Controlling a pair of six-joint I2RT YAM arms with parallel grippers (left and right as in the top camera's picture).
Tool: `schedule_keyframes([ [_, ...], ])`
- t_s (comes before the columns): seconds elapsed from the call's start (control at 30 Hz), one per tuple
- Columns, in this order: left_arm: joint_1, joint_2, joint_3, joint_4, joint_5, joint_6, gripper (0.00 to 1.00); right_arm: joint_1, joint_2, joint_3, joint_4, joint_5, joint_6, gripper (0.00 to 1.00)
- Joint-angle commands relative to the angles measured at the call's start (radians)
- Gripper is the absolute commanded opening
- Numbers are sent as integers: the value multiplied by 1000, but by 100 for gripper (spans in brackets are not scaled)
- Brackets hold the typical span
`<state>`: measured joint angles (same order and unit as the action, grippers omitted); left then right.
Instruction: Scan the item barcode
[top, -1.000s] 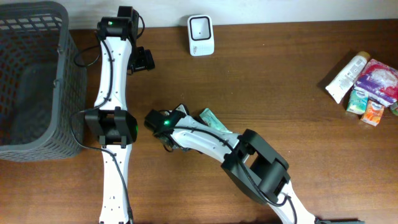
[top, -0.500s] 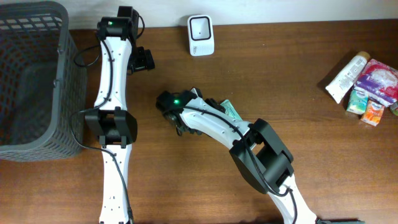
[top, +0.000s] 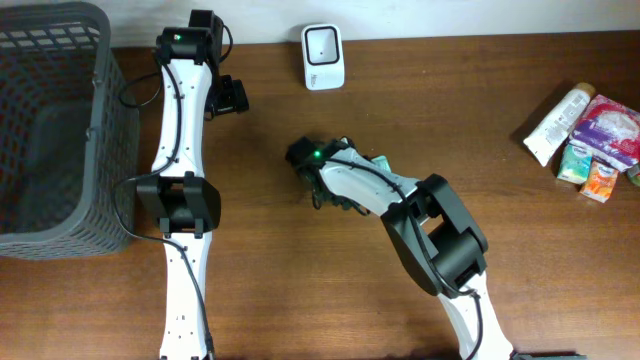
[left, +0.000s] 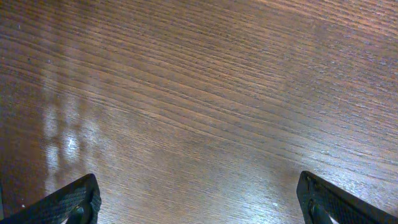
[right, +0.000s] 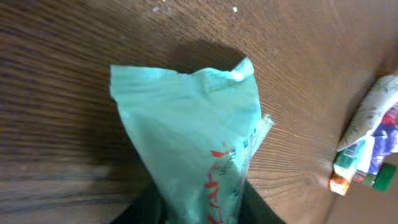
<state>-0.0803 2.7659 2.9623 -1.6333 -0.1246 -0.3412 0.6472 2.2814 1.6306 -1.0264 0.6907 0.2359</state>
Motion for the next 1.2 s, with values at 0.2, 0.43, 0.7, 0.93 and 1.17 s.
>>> schedule_keyframes([
  [0.2,0,-34,-3,1,-11,-10,99,-238,12,411,-267,-1006,-241,19],
  [0.43,0,-34,-3,1,-11,-10,99,-484,16,206,-156,-1656,-333,20],
  [0.7,0,-34,-3,1,-11,-10,99,-637,14,96,-107,-1323,-178,45],
  [0.93,0,-34,-3,1,-11,-10,99,-591,8,417,-431,-1126,-206,53],
  [1.17,0,-34,-3,1,-11,-10,99,-470,15,306,-361,-935,-149,78],
])
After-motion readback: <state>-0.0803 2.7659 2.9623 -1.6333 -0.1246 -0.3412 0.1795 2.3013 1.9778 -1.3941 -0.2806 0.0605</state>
